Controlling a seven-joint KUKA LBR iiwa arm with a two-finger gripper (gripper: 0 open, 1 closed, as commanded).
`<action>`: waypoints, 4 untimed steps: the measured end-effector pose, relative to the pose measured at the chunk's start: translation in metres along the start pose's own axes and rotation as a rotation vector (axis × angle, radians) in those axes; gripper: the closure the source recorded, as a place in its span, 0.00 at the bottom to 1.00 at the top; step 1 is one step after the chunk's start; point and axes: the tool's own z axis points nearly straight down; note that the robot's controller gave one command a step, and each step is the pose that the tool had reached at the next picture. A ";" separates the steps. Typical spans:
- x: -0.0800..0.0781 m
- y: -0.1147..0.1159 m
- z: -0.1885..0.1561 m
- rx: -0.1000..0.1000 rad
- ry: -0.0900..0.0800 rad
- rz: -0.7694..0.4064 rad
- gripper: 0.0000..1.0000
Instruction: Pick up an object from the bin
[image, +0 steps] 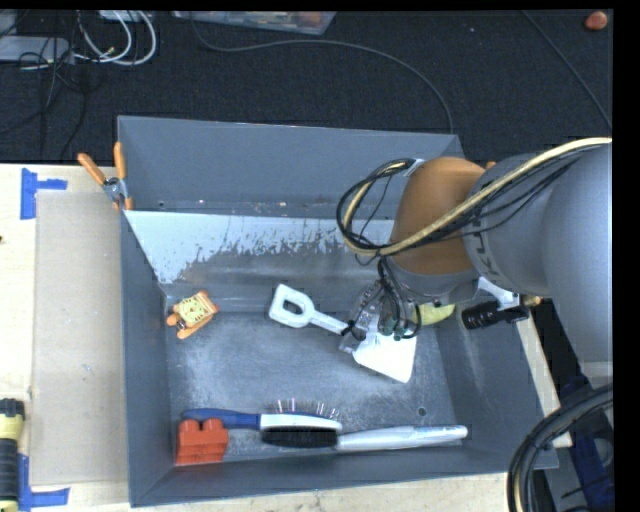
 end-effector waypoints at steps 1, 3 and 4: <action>-0.002 0.001 -0.025 -0.004 -0.007 0.000 1.00; -0.002 0.001 -0.039 -0.004 -0.009 -0.001 1.00; -0.001 0.000 -0.044 -0.003 -0.005 -0.002 1.00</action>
Offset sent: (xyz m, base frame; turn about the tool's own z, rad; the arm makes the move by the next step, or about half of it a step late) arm 0.0000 0.0001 0.0105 0.0000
